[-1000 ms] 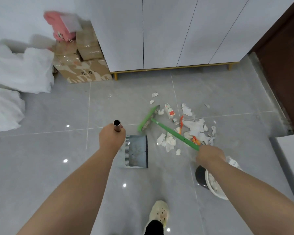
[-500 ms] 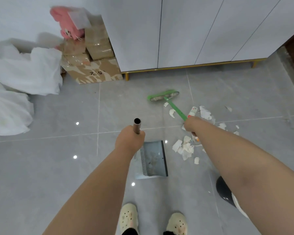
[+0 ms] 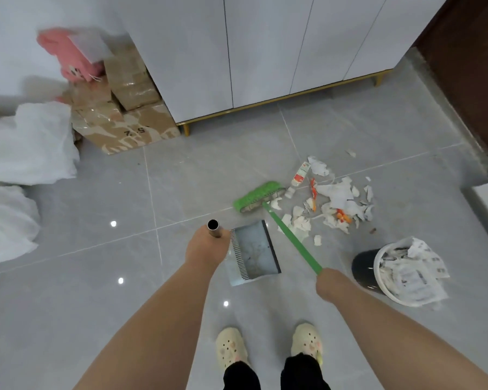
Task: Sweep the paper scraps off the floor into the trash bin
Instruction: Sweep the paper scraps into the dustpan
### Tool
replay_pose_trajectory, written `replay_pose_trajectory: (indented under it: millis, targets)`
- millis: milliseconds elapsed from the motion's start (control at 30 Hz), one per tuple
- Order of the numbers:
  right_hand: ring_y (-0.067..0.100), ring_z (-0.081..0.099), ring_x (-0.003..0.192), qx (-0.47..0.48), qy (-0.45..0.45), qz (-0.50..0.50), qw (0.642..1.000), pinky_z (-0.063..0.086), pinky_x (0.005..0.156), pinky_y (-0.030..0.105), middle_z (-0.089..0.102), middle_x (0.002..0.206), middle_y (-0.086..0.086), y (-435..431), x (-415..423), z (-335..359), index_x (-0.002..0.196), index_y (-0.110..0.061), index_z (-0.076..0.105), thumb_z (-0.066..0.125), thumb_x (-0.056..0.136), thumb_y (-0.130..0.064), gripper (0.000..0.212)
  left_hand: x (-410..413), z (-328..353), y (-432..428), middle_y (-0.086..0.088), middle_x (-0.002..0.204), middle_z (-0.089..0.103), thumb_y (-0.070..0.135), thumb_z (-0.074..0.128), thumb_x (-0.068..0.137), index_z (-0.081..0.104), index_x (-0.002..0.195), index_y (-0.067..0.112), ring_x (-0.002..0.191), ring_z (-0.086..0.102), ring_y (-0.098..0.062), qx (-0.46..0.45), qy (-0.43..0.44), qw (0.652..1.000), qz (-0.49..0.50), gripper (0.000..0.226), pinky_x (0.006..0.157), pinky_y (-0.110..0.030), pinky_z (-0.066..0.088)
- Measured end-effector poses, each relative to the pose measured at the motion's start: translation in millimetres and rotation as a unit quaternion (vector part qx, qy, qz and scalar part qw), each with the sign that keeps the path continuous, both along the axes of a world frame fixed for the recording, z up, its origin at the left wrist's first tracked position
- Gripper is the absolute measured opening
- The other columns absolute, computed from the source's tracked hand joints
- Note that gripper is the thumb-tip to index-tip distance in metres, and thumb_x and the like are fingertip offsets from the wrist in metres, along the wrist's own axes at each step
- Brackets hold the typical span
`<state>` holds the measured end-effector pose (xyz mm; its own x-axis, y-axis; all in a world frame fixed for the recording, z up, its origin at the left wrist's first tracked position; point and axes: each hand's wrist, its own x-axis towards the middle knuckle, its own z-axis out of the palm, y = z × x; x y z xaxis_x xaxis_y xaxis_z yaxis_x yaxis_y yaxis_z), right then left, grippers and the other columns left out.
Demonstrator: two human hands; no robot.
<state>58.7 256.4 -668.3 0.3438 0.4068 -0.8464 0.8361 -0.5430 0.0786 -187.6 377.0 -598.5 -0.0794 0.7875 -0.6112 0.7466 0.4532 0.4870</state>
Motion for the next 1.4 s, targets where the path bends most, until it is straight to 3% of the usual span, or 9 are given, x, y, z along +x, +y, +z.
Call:
replay_pose_trajectory:
  millis: [333,633,700,833,900,967,1100,1233,1400]
  targets:
    - [0.024,0.058,0.097,0.009,0.002,-0.164,0.986,0.042,0.075,0.024,0.060,0.115,0.009,-87,1,54,0.115,-0.007,0.054,0.043,0.090,-0.019,0.030,-5,17,-34,-0.006,0.069,0.057,0.019,0.047,0.088,0.064,0.087,0.001,0.061,0.048,-0.024,0.007,-0.041,0.999,0.026,0.025,0.057,-0.028,0.039]
    - [0.031,0.058,0.109,0.079,-0.043,-0.242,0.966,0.047,0.085,0.034,0.059,0.117,0.015,-72,27,87,0.121,-0.002,0.055,0.038,0.096,-0.018,0.035,16,11,-48,-0.006,0.080,0.060,0.015,0.047,0.090,0.057,0.083,0.027,0.069,0.052,-0.025,0.035,-0.063,0.997,-0.016,0.017,0.067,-0.030,0.043]
    - [0.029,0.058,0.089,0.072,-0.029,-0.270,0.960,0.047,0.072,0.030,0.060,0.091,0.013,-59,28,79,0.122,0.001,0.053,0.039,0.094,-0.014,0.035,20,7,-47,-0.006,0.068,0.054,0.016,0.048,0.089,0.046,0.062,0.021,0.067,0.050,-0.027,0.043,-0.036,0.998,-0.003,0.028,0.063,-0.031,0.040]
    - [0.019,0.049,0.028,-0.011,0.049,-0.276,0.960,0.032,0.032,0.008,0.045,0.026,0.008,-56,18,65,0.131,0.013,0.038,0.030,0.095,-0.007,0.042,31,7,-51,-0.003,0.052,0.039,0.016,0.047,0.086,0.036,0.055,0.011,0.056,0.040,-0.026,0.060,-0.007,0.998,0.014,0.033,0.056,-0.029,0.031]
    - [0.020,0.045,0.025,-0.029,0.072,-0.257,0.963,0.026,0.026,0.006,0.049,0.035,0.013,-67,11,62,0.133,0.011,0.034,0.030,0.098,-0.008,0.041,38,9,-60,-0.002,0.050,0.038,0.016,0.046,0.087,0.034,0.055,0.012,0.050,0.038,-0.025,0.067,-0.001,0.998,0.015,0.034,0.051,-0.026,0.028]
    - [0.022,0.045,0.044,-0.040,0.082,-0.243,0.966,0.029,0.028,0.009,0.047,0.060,0.016,-81,9,64,0.134,0.008,0.034,0.031,0.099,-0.012,0.040,47,11,-73,-0.002,0.048,0.038,0.016,0.046,0.088,0.035,0.055,0.012,0.045,0.038,-0.023,0.068,0.006,0.998,0.019,0.035,0.049,-0.025,0.027]
    - [0.021,0.043,0.048,-0.085,0.108,-0.201,0.970,0.038,0.048,0.024,0.049,0.060,0.015,-96,14,79,0.137,0.008,0.027,0.025,0.099,-0.018,0.046,62,15,-96,-0.002,0.056,0.039,0.017,0.046,0.088,0.035,0.058,0.015,0.061,0.043,-0.027,0.054,0.010,0.997,0.046,0.032,0.060,-0.028,0.033]
    - [0.015,0.034,0.039,-0.120,0.155,-0.249,0.948,0.031,0.043,0.023,0.040,0.056,0.006,-104,27,113,0.085,-0.008,0.041,0.027,0.097,-0.020,0.022,68,21,-114,-0.003,0.060,0.043,0.017,0.046,0.088,0.039,0.060,0.014,0.067,0.048,-0.028,0.040,0.010,0.998,0.040,0.029,0.062,-0.028,0.035]
    - [0.007,0.027,0.029,-0.141,0.180,-0.303,0.925,0.023,0.033,0.013,0.033,0.055,-0.002,-116,60,156,0.076,-0.012,0.040,0.039,0.095,-0.027,0.024,64,28,-129,-0.004,0.062,0.046,0.018,0.046,0.087,0.042,0.063,0.013,0.067,0.049,-0.027,0.048,0.014,0.999,0.018,0.025,0.063,-0.029,0.038]
